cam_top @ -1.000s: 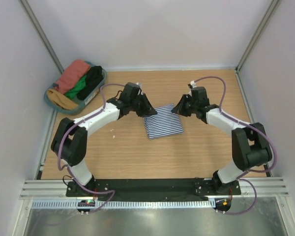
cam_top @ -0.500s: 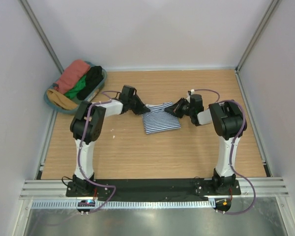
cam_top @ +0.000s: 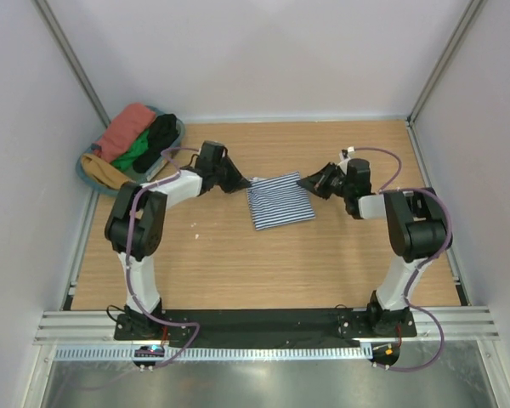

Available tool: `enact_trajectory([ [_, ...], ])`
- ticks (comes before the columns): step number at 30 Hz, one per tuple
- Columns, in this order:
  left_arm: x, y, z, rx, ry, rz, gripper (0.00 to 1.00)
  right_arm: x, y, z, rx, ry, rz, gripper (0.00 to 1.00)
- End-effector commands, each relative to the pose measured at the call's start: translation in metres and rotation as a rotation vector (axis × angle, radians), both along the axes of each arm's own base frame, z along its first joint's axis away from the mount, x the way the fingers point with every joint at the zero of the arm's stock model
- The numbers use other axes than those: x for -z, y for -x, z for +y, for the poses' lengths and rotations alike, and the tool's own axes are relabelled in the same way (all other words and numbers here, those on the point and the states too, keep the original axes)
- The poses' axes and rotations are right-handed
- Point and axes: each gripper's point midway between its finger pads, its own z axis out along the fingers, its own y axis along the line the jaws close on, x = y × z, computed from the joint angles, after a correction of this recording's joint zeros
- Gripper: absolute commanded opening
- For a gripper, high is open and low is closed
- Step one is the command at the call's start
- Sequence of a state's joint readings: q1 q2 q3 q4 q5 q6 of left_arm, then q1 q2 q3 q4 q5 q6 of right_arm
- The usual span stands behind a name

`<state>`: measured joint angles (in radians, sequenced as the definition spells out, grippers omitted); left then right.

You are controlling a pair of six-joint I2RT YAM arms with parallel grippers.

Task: Fold and stack the tank tops
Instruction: Fold the tank top

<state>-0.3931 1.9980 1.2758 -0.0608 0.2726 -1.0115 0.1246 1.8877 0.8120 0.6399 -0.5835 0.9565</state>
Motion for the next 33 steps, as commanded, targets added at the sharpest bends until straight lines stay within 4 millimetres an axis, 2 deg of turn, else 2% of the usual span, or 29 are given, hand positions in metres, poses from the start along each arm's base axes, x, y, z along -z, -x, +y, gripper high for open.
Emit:
enact_trajectory([
  [1, -0.063, 0.002, -0.006, 0.038, 0.017, -0.146, 0.05, -0.042, 0.024, 0.013, -0.118, 0.01, -0.117, 0.02],
  [2, -0.075, 0.004, -0.013, 0.052, 0.033, -0.162, 0.05, -0.049, 0.03, 0.016, -0.139, 0.011, -0.135, 0.02],
  [4, -0.081, 0.007, -0.023, 0.069, 0.043, -0.174, 0.06, -0.048, 0.05, 0.029, -0.216, -0.015, -0.12, 0.02],
  [5, -0.074, 0.01, -0.034, 0.091, 0.04, -0.159, 0.06, -0.048, 0.055, 0.032, -0.236, -0.029, -0.118, 0.02],
  [7, -0.077, 0.008, -0.051, 0.12, 0.06, -0.157, 0.05, -0.048, 0.071, 0.046, -0.295, -0.071, -0.119, 0.02],
  [10, -0.055, 0.004, -0.074, 0.154, 0.079, -0.108, 0.04, -0.037, 0.083, 0.06, -0.343, -0.082, -0.1, 0.02],
  [11, -0.045, -0.005, -0.081, 0.155, 0.083, -0.093, 0.04, -0.033, 0.085, 0.062, -0.353, -0.082, -0.09, 0.02],
  [12, -0.038, -0.008, -0.084, 0.158, 0.086, -0.08, 0.04, -0.02, 0.087, 0.064, -0.359, -0.08, -0.059, 0.02],
  [13, -0.033, -0.011, -0.089, 0.17, 0.098, -0.067, 0.04, -0.014, 0.087, 0.065, -0.359, -0.089, -0.042, 0.02],
  [14, -0.039, -0.019, -0.096, 0.174, 0.115, -0.079, 0.04, -0.007, 0.089, 0.067, -0.367, -0.106, -0.021, 0.01],
  [15, -0.018, -0.021, -0.098, 0.175, 0.102, -0.046, 0.04, -0.01, 0.086, 0.069, -0.368, -0.137, -0.065, 0.01],
  [16, -0.011, -0.023, -0.098, 0.173, 0.094, -0.031, 0.03, 0.007, 0.088, 0.069, -0.364, -0.164, -0.022, 0.01],
  [17, -0.011, -0.03, -0.101, 0.166, 0.088, -0.038, 0.03, 0.005, 0.088, 0.069, -0.345, -0.226, 0.016, 0.01],
  [18, 0.01, -0.03, -0.098, 0.161, 0.052, -0.002, 0.03, 0.0, 0.087, 0.068, -0.342, -0.256, -0.032, 0.01],
  [19, 0.02, -0.033, -0.096, 0.156, 0.036, 0.011, 0.03, 0.014, 0.087, 0.067, -0.33, -0.269, 0.009, 0.01],
  [20, 0.02, -0.041, -0.097, 0.151, 0.035, 0.003, 0.03, 0.018, 0.088, 0.067, -0.325, -0.279, 0.031, 0.01],
  [22, 0.039, -0.044, -0.093, 0.147, 0.025, 0.044, 0.02, 0.03, 0.089, 0.067, -0.32, -0.256, 0.074, 0.01],
  [24, 0.034, -0.049, -0.092, 0.149, 0.04, 0.035, 0.02, 0.041, 0.092, 0.063, -0.314, -0.194, 0.103, 0.01],
  [25, 0.023, -0.052, -0.091, 0.152, 0.04, 0.01, 0.02, 0.044, 0.093, 0.06, -0.31, -0.163, 0.113, 0.01],
  [26, 0.015, -0.054, -0.091, 0.155, 0.039, -0.011, 0.03, 0.035, 0.09, 0.059, -0.307, -0.127, 0.084, 0.01],
  [27, 0.008, -0.055, -0.091, 0.159, 0.037, -0.028, 0.04, 0.039, 0.089, 0.055, -0.308, -0.06, 0.053, 0.01],
  [28, 0.001, -0.055, -0.09, 0.172, 0.033, -0.046, 0.05, 0.042, 0.093, 0.052, -0.305, -0.037, 0.092, 0.02],
  [29, -0.018, -0.054, -0.09, 0.18, 0.04, -0.077, 0.06, 0.037, 0.094, 0.052, -0.312, -0.027, 0.08, 0.05],
  [30, -0.027, -0.053, -0.089, 0.19, 0.035, -0.095, 0.1, 0.022, 0.092, 0.052, -0.315, -0.023, 0.042, 0.1],
  [31, -0.038, -0.051, -0.088, 0.198, 0.032, -0.109, 0.13, 0.024, 0.092, 0.047, -0.303, 0.017, 0.047, 0.24],
  [32, -0.042, -0.046, -0.084, 0.208, 0.019, -0.118, 0.16, 0.022, 0.093, 0.045, -0.296, 0.043, 0.044, 0.32],
  [33, -0.07, -0.043, -0.081, 0.212, 0.027, -0.165, 0.25, 0.008, 0.09, 0.042, -0.284, 0.07, 0.003, 0.37],
])
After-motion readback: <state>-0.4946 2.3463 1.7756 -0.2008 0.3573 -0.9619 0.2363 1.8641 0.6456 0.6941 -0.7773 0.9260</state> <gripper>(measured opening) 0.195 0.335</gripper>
